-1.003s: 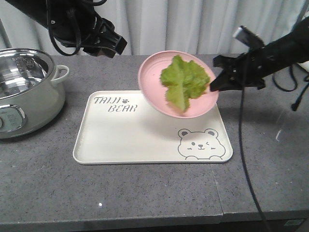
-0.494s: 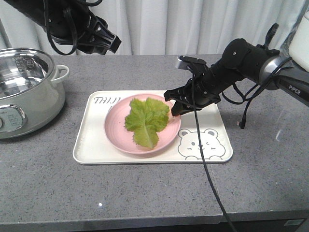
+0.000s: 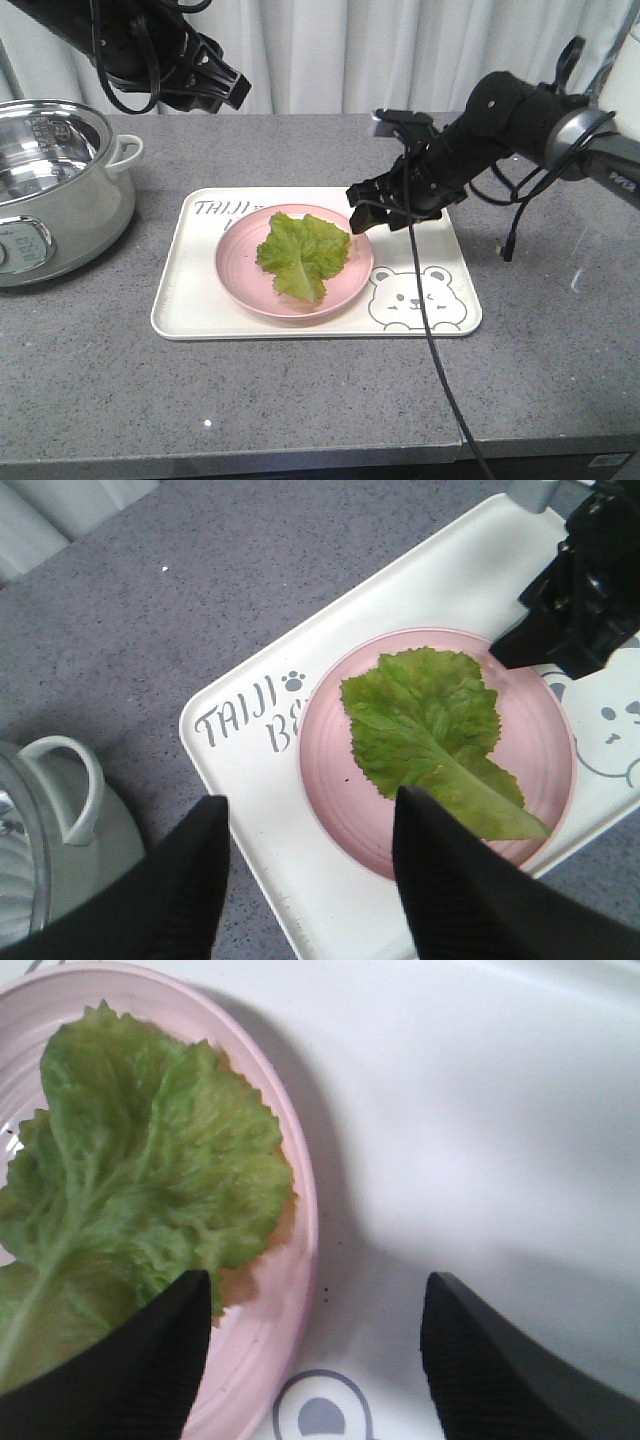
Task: Transfer vegetables to tray and serve
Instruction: 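Open the right gripper and raise it off the plate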
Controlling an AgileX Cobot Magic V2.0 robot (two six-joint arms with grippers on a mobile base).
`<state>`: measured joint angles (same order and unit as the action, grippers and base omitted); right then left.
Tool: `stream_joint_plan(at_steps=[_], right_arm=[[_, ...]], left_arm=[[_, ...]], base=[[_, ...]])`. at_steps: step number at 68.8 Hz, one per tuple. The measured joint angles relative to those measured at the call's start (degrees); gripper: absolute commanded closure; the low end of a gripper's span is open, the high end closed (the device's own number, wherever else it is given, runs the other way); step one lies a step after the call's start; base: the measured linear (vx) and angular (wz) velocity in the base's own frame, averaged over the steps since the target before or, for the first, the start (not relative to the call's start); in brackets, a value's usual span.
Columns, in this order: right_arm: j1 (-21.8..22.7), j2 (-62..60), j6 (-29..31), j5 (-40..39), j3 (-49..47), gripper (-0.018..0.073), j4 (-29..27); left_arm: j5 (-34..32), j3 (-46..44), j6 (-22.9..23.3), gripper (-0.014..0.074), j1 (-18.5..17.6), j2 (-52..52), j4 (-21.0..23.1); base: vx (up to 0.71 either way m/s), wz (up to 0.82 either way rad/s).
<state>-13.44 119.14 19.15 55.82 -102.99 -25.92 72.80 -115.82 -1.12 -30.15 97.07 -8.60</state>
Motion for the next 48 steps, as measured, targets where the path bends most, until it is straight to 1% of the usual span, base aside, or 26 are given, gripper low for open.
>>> stream_joint_plan(at_steps=[3,7,12,17,22,28,35,41,48], right_arm=[[0.00,-1.32,-0.88,0.00,0.00,0.0113,1.59],[0.06,-3.58,-2.36,-0.06,0.00,0.0114,4.57],[0.10,-6.31,-5.60,0.26,0.00,0.0114,8.85],[0.10,-8.62,-8.77,1.52,0.00,0.0114,13.03],[0.10,-10.18,-11.27,4.13,0.00,0.0114,16.45],[0.10,-10.53,-13.28,7.93,0.00,0.0114,19.55],[0.10,-10.41,-15.64,11.75,0.00,0.0114,22.57],[0.10,-10.41,-16.23,13.94,0.00,0.0114,23.56],[0.10,-10.41,-16.78,14.95,0.00,0.0114,23.46]], left_arm=[[0.00,0.00,1.12,0.0242,0.00,0.00,-1.19],[0.00,0.00,4.13,0.0242,0.00,0.00,-3.99],[0.00,0.00,8.10,0.0242,0.48,0.00,-7.49],[0.00,0.00,10.79,0.0242,1.75,0.00,-9.04],[0.00,0.00,11.86,0.0242,3.43,0.00,-9.04],[-0.06,0.67,12.26,0.0242,5.43,0.00,-7.94],[-0.32,4.61,12.48,0.0242,7.90,-0.05,-5.84],[-0.39,9.88,12.89,0.0242,9.64,-0.05,-3.78],[-0.39,15.53,13.25,0.0242,10.70,0.00,-2.93]], base=[[0.00,0.00],[0.00,0.00],[0.00,0.00],[0.00,0.00],[0.00,0.00],[0.00,0.00],[0.00,0.00],[0.00,0.00],[0.00,0.00]])
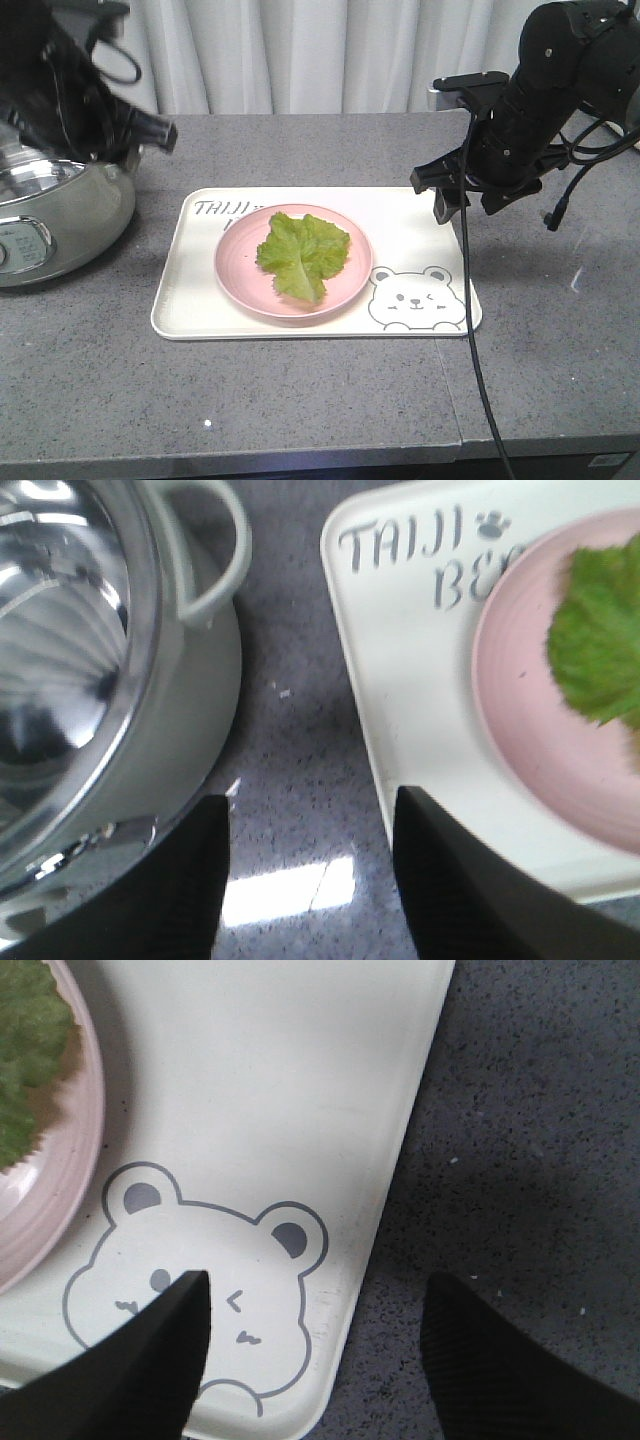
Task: Transfer vegetables to tray and serve
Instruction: 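Open the right gripper and raise it off the plate, then lower both grippers onto opposite short edges of the cream tray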
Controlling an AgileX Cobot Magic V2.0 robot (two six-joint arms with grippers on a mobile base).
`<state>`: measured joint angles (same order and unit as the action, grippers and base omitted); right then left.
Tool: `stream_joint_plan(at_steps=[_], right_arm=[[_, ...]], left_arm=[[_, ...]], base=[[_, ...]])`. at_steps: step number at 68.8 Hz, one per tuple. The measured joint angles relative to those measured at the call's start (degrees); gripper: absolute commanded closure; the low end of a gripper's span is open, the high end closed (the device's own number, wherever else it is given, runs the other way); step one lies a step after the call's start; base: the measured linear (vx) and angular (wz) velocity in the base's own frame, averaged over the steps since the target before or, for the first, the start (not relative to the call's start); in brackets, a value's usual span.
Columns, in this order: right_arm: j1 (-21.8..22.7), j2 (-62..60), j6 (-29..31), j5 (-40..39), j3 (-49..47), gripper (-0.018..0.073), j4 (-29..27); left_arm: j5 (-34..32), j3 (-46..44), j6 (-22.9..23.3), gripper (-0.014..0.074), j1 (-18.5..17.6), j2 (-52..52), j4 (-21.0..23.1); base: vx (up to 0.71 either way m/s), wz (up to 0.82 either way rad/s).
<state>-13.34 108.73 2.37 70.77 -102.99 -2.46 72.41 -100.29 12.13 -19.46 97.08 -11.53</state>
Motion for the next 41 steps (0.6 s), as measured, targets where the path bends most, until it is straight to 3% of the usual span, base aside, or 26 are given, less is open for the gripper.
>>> stream_joint_plan(at_steps=[18,41], right_arm=[[1.02,2.10,-2.37,0.45,0.00,0.0114,-0.46],[5.13,4.61,-1.84,0.45,0.00,0.0114,-4.90]], left_arm=[[-0.80,7.52,0.40,0.0242,0.34,0.00,1.36],[-5.00,8.47,0.49,0.0242,0.34,0.12,2.46]], base=[[0.00,0.00],[0.00,0.00]])
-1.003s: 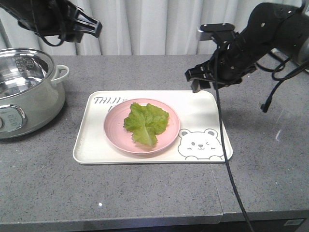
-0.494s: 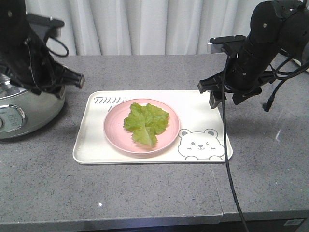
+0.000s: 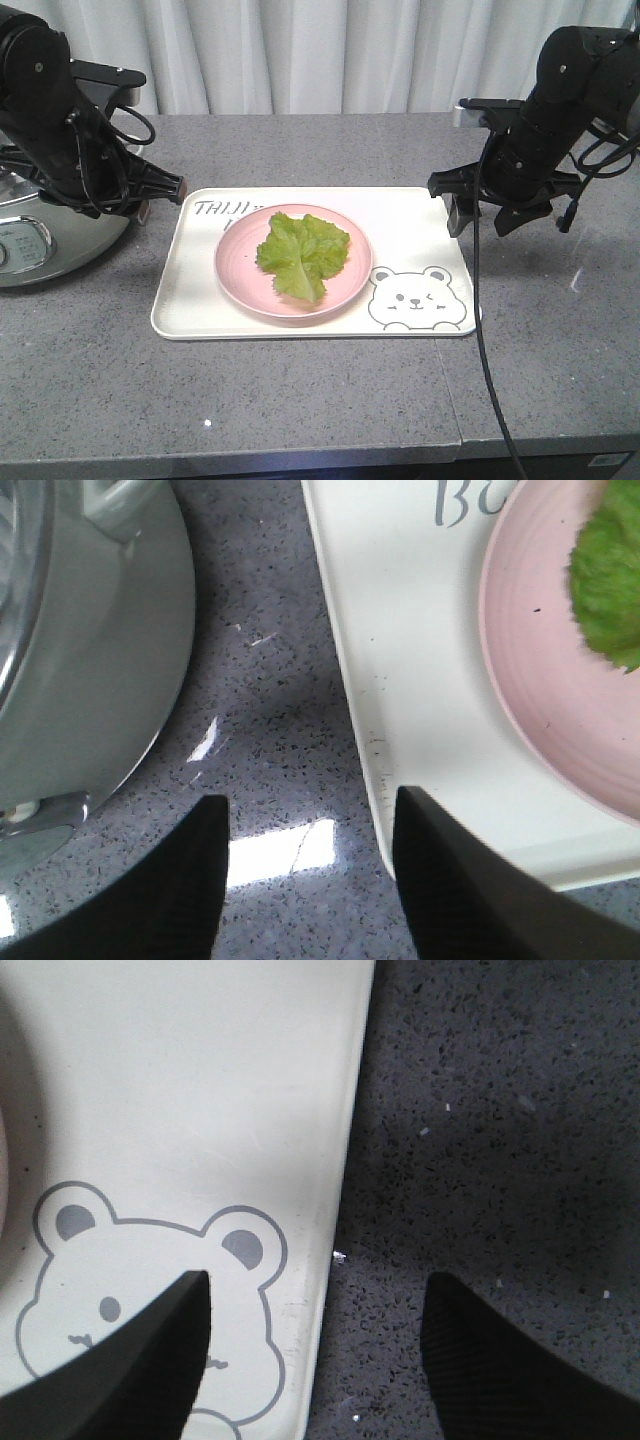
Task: Transfer vegetables to tray and serve
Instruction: 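Lower both grippers onto opposite short edges of the cream tray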
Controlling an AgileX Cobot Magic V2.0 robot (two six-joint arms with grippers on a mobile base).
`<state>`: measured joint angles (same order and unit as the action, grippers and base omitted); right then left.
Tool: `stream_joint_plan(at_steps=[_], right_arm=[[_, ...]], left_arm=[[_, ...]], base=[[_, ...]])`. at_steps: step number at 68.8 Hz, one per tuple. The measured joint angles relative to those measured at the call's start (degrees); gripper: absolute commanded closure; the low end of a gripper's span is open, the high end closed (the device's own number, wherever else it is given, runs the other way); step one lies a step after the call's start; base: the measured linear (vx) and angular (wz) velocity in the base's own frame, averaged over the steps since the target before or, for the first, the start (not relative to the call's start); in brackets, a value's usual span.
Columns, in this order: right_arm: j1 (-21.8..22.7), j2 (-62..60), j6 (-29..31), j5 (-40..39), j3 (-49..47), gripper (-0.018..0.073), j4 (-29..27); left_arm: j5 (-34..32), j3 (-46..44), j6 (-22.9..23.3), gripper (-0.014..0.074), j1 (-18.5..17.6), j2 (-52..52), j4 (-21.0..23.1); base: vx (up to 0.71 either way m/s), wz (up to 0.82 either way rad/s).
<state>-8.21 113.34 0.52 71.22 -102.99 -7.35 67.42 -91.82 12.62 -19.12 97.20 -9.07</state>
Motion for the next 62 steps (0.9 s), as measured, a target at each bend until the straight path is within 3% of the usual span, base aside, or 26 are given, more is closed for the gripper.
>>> stream_joint_plan(at_steps=[62], right_arm=[[0.00,7.90,0.25,-0.47,0.00,0.0115,-0.34]], left_arm=[[1.02,0.00,0.00,0.0242,0.00,8.50,1.49]], base=[[0.00,0.00]])
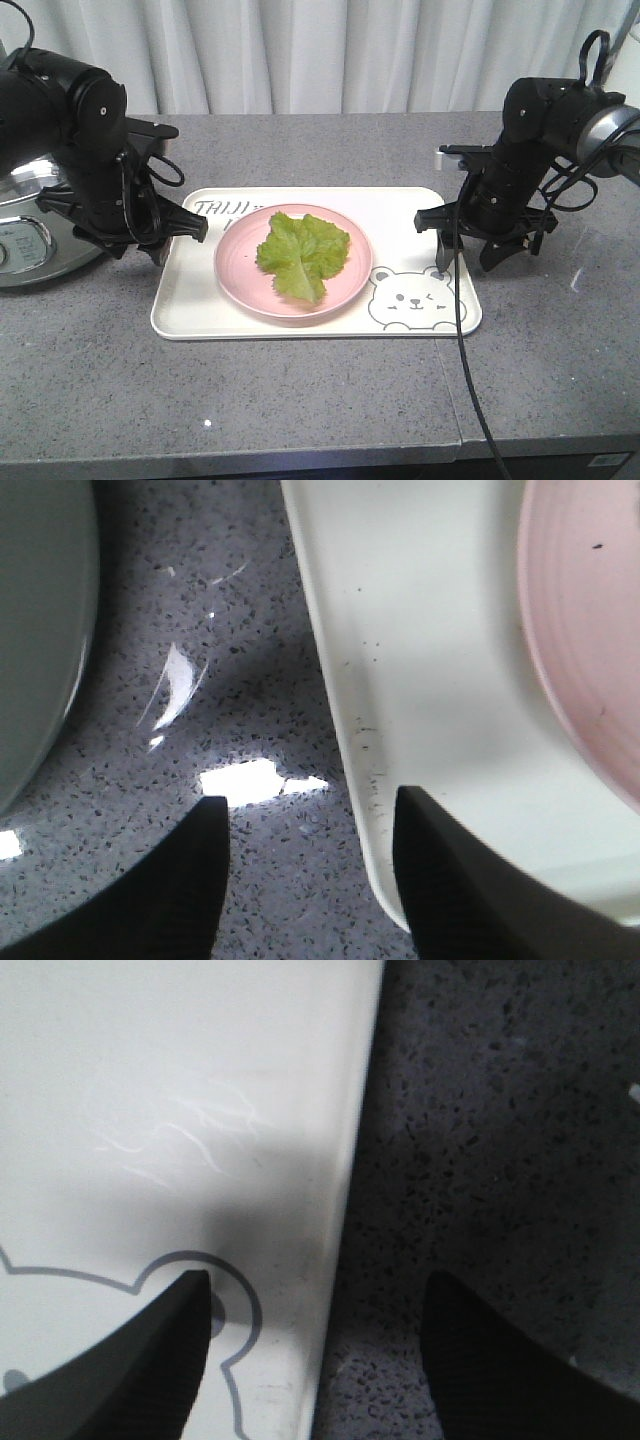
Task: Transfer vegetables to tray and serve
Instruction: 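Lower both grippers onto opposite short edges of the cream tray, then close both grippers on the tray edges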
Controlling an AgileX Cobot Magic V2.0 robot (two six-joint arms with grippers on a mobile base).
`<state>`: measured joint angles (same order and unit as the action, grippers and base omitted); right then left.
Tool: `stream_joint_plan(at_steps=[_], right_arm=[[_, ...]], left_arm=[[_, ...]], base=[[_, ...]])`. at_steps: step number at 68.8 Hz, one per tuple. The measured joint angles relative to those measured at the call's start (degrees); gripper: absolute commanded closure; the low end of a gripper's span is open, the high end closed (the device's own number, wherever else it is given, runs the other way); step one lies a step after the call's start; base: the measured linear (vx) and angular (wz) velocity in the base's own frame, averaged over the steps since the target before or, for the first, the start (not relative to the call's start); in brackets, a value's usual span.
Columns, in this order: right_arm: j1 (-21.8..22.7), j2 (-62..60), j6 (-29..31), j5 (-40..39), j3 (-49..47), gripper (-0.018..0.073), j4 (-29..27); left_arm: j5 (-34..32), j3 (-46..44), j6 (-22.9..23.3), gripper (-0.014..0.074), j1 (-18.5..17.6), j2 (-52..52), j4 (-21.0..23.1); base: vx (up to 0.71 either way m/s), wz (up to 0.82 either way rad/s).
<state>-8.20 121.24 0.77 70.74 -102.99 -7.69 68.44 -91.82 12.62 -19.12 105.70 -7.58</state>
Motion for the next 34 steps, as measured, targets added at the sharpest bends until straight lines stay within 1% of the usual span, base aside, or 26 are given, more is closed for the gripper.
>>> stream_joint_plan(at_steps=[25,34], right_arm=[[0.00,0.64,0.81,-0.15,0.00,0.0115,0.00],[0.00,0.64,0.81,-0.15,0.00,0.0115,0.00]], left_arm=[[-0.12,0.00,0.00,0.0242,0.00,2.15,0.06],[-0.18,0.00,-0.06,0.0242,0.00,2.83,0.72]], base=[[0.00,0.00],[0.00,0.00]])
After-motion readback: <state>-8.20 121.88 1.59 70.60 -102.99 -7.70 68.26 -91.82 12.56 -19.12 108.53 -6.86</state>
